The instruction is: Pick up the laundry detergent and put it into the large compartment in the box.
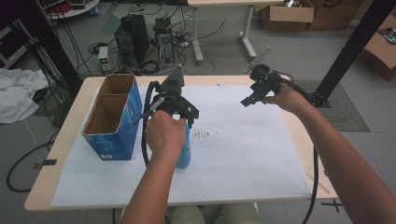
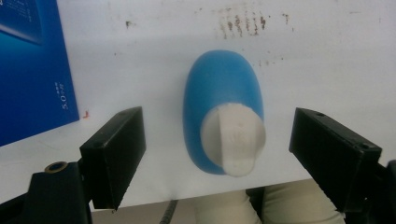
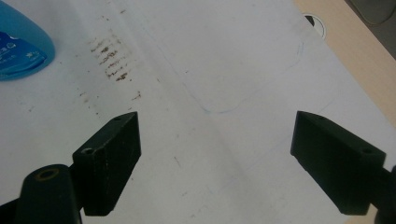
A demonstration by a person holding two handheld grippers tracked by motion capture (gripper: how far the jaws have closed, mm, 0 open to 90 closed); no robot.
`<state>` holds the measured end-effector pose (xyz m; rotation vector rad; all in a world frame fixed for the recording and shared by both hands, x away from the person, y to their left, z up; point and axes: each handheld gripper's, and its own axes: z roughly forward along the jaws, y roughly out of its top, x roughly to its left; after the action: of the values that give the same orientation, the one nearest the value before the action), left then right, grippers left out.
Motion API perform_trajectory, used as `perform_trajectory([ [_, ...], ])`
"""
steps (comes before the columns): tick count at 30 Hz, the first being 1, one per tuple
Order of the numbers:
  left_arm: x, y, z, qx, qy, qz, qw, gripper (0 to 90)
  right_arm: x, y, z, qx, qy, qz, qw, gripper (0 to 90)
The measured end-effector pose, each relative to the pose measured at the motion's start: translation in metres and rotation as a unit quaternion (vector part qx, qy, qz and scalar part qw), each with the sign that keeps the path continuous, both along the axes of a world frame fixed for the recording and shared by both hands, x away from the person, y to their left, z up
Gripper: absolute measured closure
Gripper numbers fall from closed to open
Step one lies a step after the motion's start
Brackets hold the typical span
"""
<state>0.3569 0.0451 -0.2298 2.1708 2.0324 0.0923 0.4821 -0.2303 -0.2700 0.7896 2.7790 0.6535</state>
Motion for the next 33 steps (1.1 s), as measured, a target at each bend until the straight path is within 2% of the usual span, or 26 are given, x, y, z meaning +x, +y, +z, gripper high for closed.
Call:
perform_trajectory([
  [8,0.002,-0.004,-0.009,-0.004,0.004,0.001,1.0,19.2,0.001,0.002,-0.002,-0.002,0.0,0.003,1.0,15.9],
  [14,0.003,-0.007,-0.017,0.002,0.01,0.001,1.0,19.2,0.0,0.002,-0.002,0.0,-0.002,0.005,1.0,15.9],
  [33,0.004,-0.014,-0.043,0.004,0.023,0.008,0.9997,19.3,0.001,0.001,-0.006,0.001,0.002,0.003,1.0,15.8],
])
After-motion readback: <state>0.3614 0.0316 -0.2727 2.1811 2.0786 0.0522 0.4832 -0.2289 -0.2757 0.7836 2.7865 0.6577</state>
